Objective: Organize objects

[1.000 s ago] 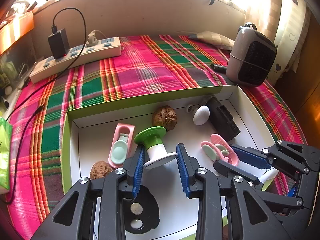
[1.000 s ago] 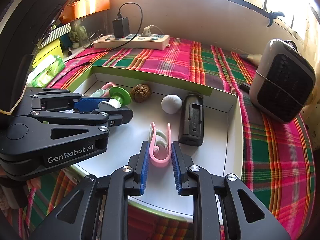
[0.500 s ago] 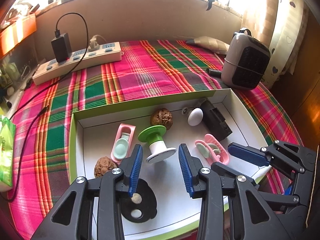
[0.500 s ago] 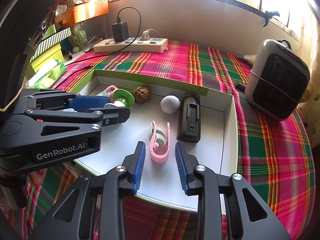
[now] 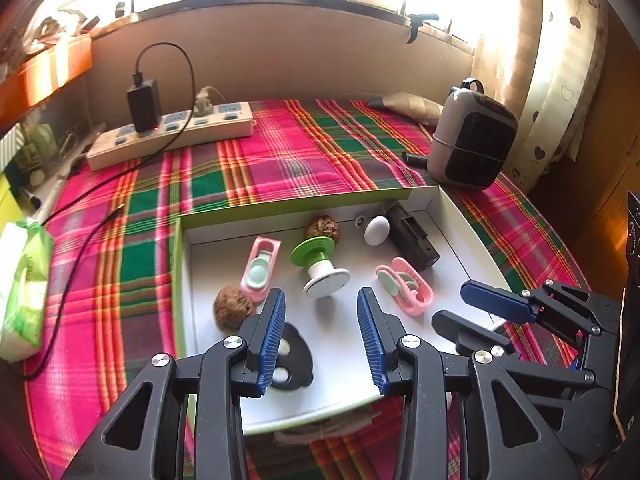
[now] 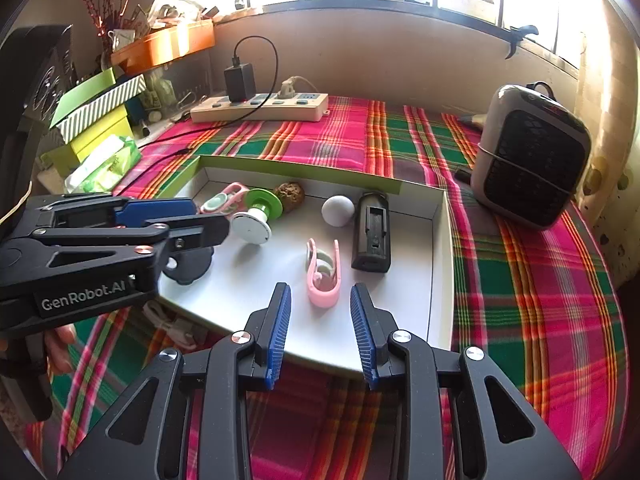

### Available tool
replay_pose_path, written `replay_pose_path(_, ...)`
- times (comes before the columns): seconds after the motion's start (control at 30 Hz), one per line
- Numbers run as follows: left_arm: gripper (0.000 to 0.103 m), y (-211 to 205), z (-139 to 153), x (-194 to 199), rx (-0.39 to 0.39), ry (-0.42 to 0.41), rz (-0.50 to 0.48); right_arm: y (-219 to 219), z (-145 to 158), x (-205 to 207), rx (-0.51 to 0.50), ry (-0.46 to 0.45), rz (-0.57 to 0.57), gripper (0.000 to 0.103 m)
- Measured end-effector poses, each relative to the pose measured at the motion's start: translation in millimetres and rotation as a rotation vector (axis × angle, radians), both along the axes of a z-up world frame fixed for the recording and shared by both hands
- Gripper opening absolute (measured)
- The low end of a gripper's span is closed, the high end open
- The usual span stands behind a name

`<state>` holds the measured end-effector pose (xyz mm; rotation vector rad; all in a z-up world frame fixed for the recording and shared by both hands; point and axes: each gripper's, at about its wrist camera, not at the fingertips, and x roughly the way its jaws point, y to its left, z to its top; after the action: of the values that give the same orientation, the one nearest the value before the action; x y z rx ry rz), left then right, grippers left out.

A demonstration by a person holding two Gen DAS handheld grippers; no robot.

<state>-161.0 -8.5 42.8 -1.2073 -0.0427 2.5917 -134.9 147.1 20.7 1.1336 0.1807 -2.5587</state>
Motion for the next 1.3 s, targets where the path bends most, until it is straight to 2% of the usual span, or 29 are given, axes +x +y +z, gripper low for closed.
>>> replay_pose_path(0.43, 0.036, -31, 3, 50, 0.032, 0.036, 0.047, 5, 6, 34, -0.061, 0.012, -0.02, 0.033)
replay_pose_path(0.5, 0.036, -39, 0, 58, 0.046, 0.032, 0.056, 4, 5, 39, -0.07, 0.013, -0.015, 0.044)
replay_pose_path(0.6, 0.036, -46, -8, 66, 0.053, 0.017, 0.069, 3, 5, 46, -0.089, 0.013, -0.002, 0.047)
replay_pose_path(0.87, 0.036, -53, -27, 67, 0.098, -0.033, 0.072, -14, -8, 47, -0.066, -0.023, 0.022, 0.047)
replay_pose_path(1.1, 0.036, -45, -36, 61, 0.101, -0.059, 0.046, -22, -19, 40, -0.033, -0.052, 0.015, 0.047)
replay_pose_path(1.3, 0.036, -36, -40, 61, 0.111, -0.068, -0.019, -24, -22, 38, -0.01, -0.054, 0.008, 0.046)
